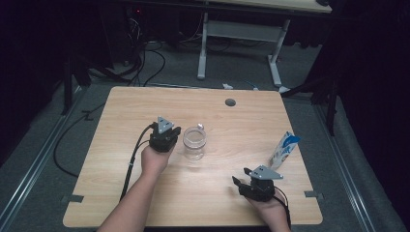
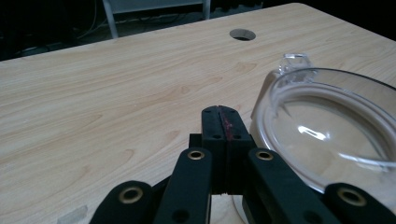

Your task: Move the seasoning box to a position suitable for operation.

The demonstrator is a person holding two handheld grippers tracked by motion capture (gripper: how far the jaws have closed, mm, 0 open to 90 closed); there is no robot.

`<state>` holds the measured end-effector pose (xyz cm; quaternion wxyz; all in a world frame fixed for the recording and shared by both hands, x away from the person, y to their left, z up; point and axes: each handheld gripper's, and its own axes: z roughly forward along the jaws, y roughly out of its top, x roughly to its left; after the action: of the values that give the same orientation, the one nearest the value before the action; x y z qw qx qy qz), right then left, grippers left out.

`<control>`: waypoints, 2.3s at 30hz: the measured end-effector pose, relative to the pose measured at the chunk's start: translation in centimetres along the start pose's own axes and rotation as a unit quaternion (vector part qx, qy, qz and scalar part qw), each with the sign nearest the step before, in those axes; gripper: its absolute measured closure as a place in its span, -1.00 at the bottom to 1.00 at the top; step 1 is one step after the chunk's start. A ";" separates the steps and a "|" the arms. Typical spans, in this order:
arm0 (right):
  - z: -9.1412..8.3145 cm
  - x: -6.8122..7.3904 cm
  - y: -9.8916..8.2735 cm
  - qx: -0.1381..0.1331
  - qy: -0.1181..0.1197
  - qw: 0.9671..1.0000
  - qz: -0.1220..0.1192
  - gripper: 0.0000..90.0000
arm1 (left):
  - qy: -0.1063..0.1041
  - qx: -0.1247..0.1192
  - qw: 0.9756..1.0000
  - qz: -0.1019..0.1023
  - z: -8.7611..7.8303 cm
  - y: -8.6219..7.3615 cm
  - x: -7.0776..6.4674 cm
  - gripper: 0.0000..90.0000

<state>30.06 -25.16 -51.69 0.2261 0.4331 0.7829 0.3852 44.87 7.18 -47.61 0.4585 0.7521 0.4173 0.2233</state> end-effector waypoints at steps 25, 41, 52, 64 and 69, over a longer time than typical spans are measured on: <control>-0.1 0.4 0.1 -0.002 -0.004 1.000 -0.016 -0.07 | 0.002 0.014 1.000 0.012 2.1 4.1 -4.0 1.00; 0.0 0.7 0.1 0.001 -0.006 1.000 -0.026 -0.07 | 0.012 0.029 0.999 0.036 2.5 4.5 -4.1 1.00; -0.1 1.0 0.2 0.002 -0.006 1.000 -0.031 -0.07 | 0.008 0.009 0.999 0.032 0.9 3.1 -4.7 1.00; -0.1 1.3 0.2 0.001 -0.005 0.999 -0.035 -0.07 | 0.007 0.010 0.999 0.029 -1.3 1.9 -5.3 1.00; 0.0 1.3 0.2 0.001 -0.005 0.999 -0.036 -0.07 | 0.001 0.013 1.000 0.025 -1.8 1.7 -5.3 1.00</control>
<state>29.47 -23.99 -51.51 0.2431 0.4065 0.7975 0.3736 41.36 3.26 -45.02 0.4428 0.7678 0.4020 0.2298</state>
